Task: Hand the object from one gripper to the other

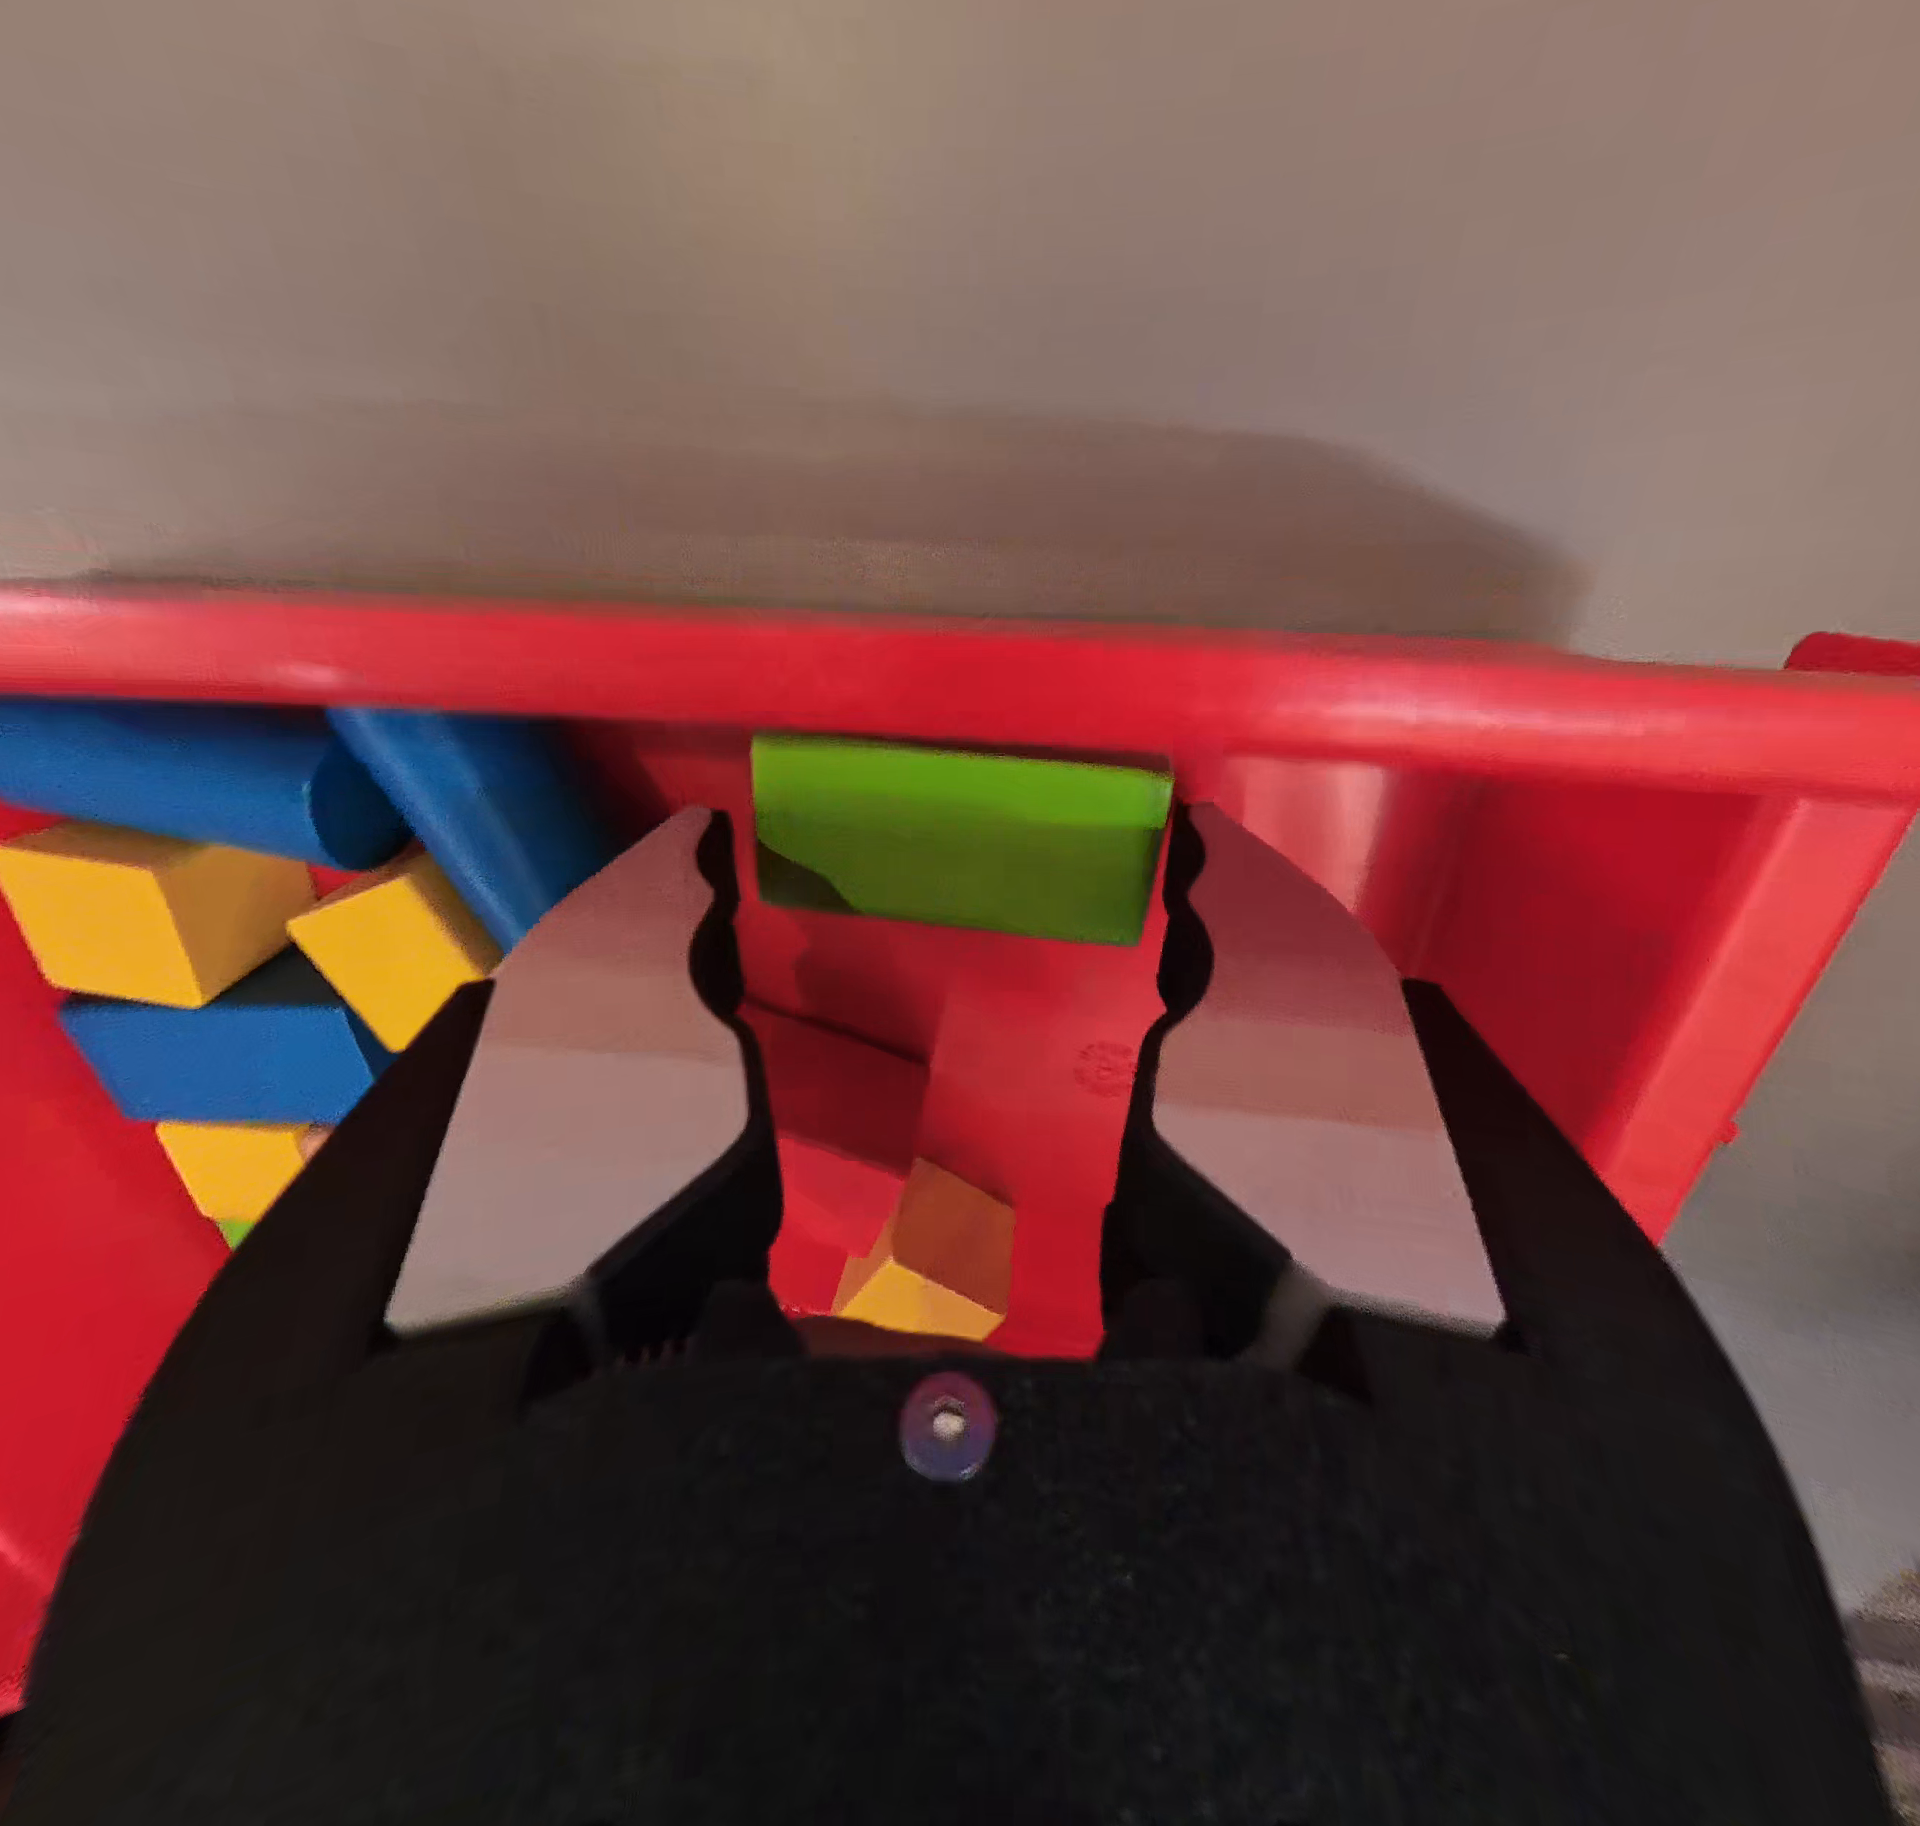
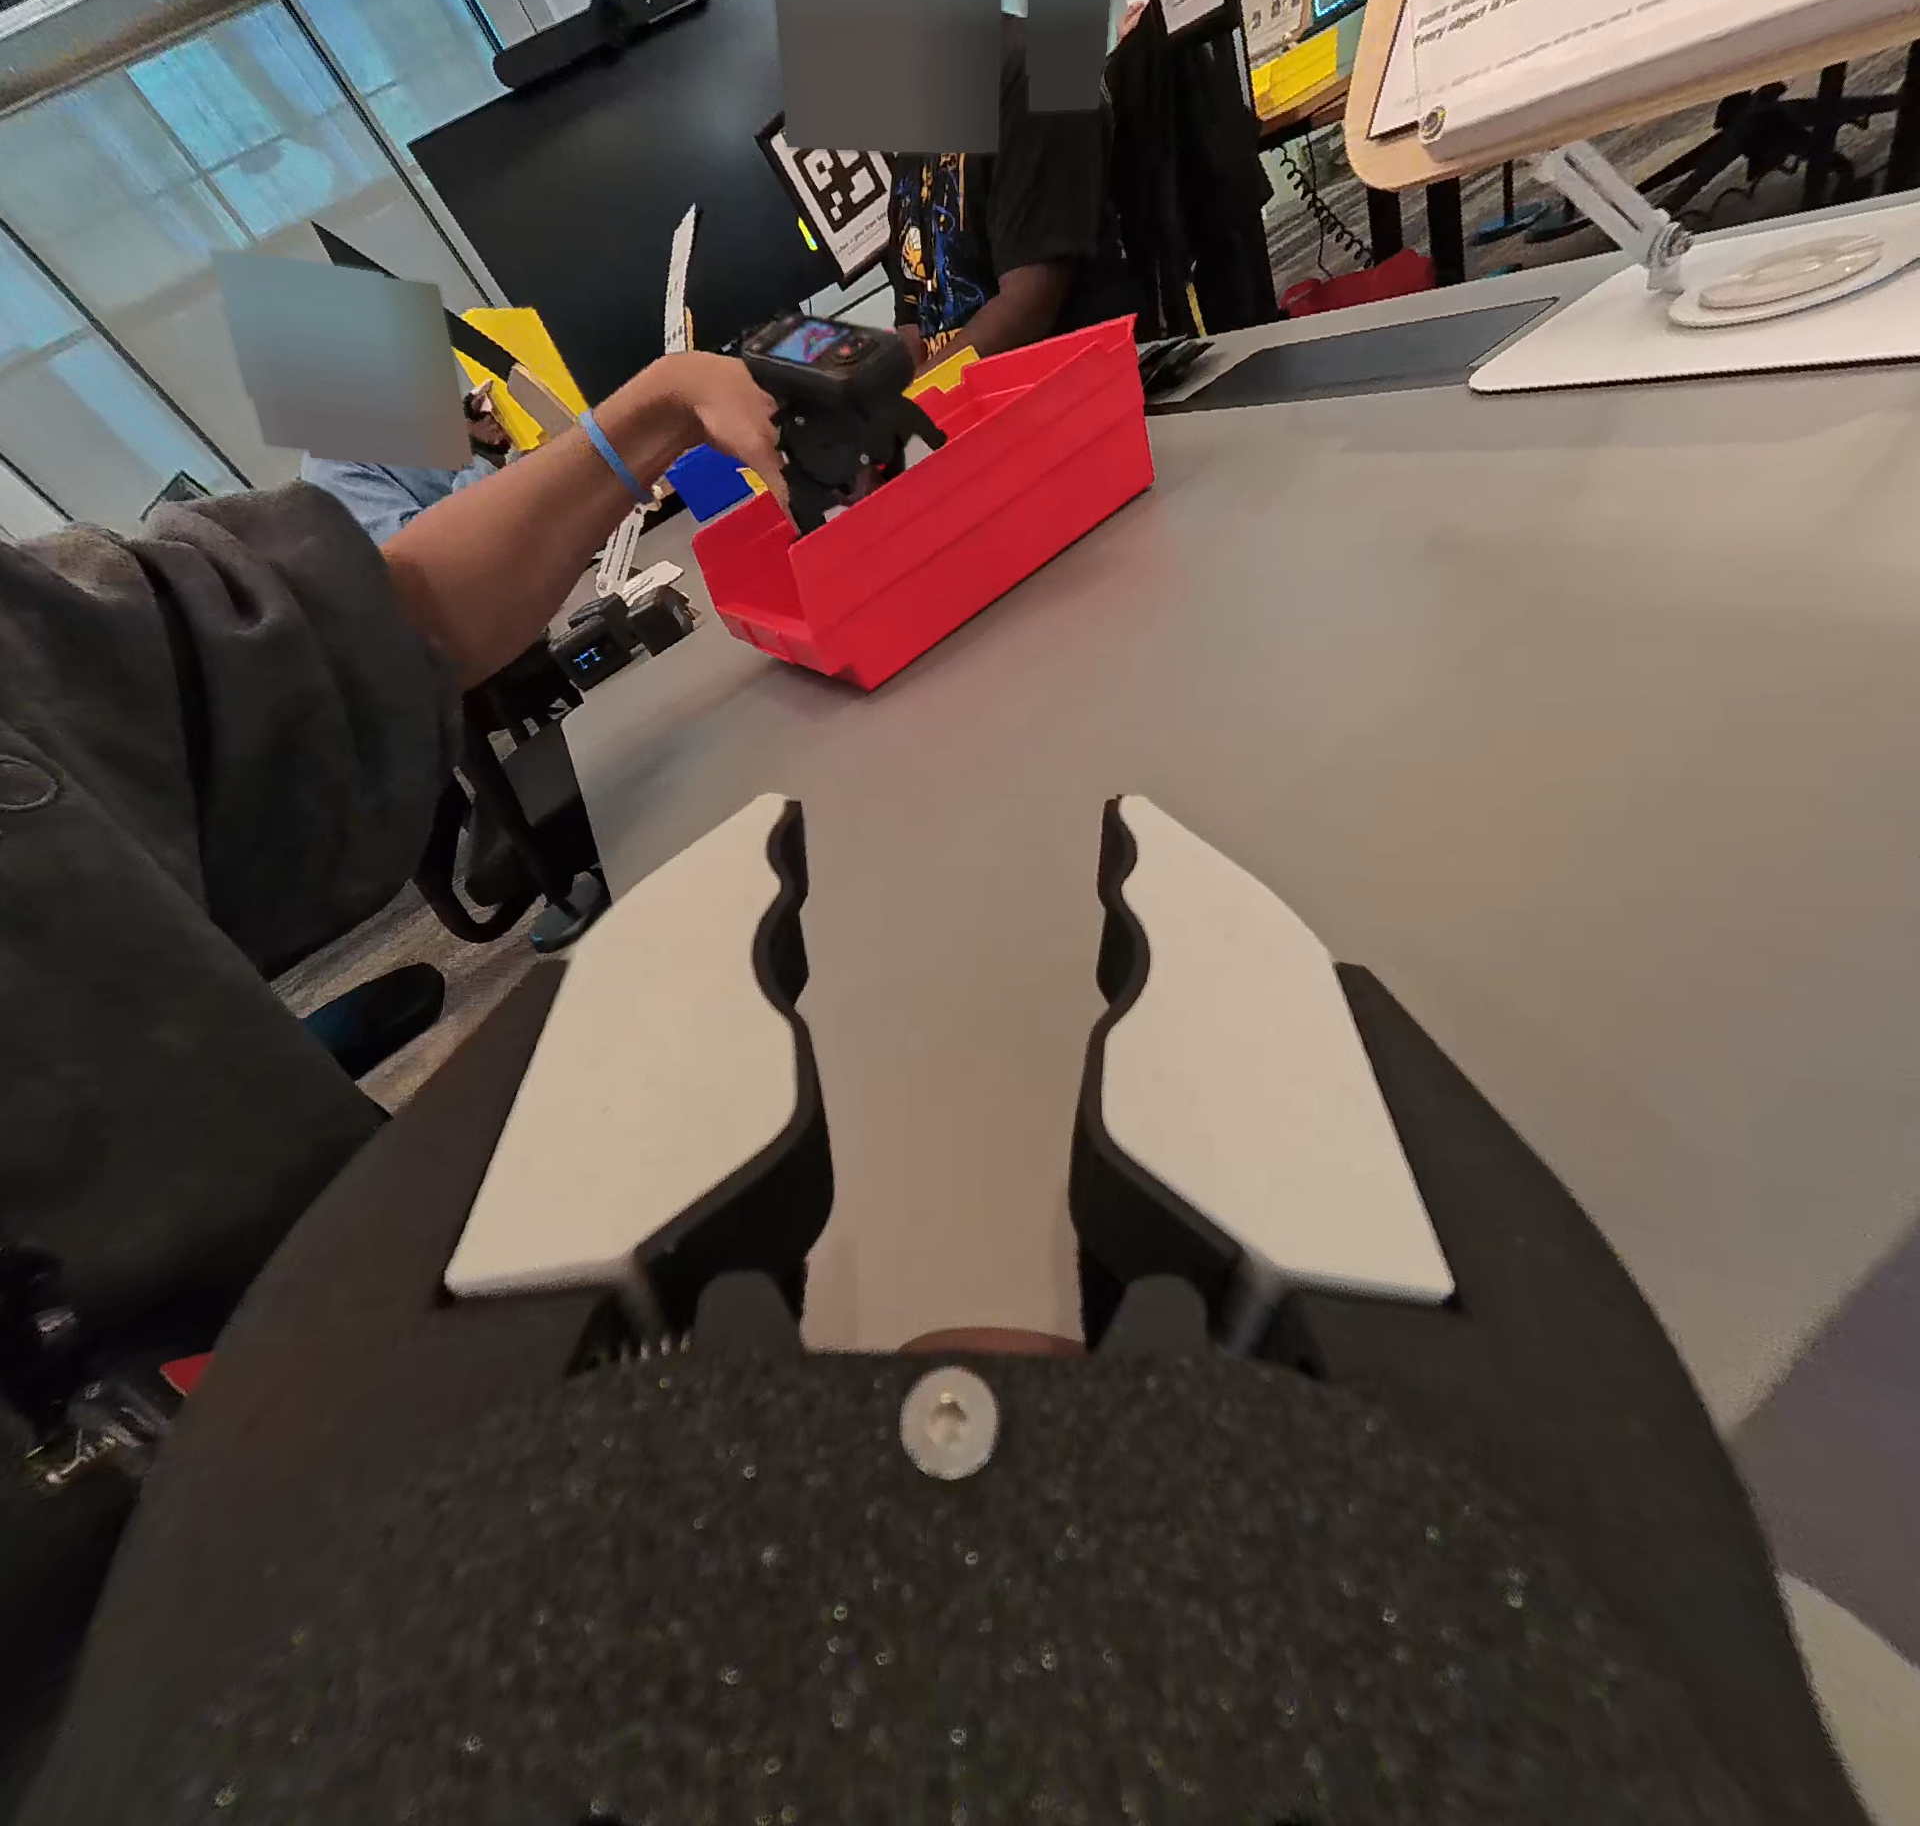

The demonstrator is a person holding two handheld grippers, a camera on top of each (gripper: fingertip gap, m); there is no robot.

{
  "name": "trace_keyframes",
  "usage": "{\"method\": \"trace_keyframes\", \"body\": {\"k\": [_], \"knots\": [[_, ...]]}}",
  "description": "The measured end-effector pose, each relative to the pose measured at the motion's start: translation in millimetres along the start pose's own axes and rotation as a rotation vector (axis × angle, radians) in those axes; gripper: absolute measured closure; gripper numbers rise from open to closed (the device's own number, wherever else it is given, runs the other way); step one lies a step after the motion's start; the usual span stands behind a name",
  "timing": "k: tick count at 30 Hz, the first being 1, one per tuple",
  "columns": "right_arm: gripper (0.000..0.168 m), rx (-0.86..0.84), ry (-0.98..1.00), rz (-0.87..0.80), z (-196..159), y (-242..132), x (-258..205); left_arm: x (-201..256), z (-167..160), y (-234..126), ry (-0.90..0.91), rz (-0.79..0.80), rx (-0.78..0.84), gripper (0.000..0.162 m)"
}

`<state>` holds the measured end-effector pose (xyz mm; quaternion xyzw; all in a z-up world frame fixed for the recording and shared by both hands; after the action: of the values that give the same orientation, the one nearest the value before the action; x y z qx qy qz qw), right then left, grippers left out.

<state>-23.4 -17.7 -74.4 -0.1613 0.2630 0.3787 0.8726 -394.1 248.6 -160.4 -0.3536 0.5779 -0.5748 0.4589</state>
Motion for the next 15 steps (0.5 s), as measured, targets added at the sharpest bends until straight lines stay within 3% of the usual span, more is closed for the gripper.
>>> {"method": "trace_keyframes", "body": {"k": [8, 11, 15], "knots": [[0.114, -0.023, 0.02, 0.018, -3, 7, -4, 1, -5, -6, -0.044, 0.03, 0.04, 0.09], [0.115, -0.025, 0.02, 0.014, -2, 6, -7, -4, -14, -38, -0.2, 0.107, 0.21, 0.09], [0.116, -0.061, 0.011, -0.018, -1, 3, -6, -5, -20, -96, -0.404, 0.209, 0.562, 0.09]]}}
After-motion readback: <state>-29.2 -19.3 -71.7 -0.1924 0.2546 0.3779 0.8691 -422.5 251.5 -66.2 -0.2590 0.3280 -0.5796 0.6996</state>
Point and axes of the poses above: each gripper's, where its closed fingertips meet, y out along the fingers, z out of its top, x = y × z across the jaws, the point moved 3 cm from there along -y, back along the fingers, and after that the axes turned 11 degrees about y, right-handed, at the moved point
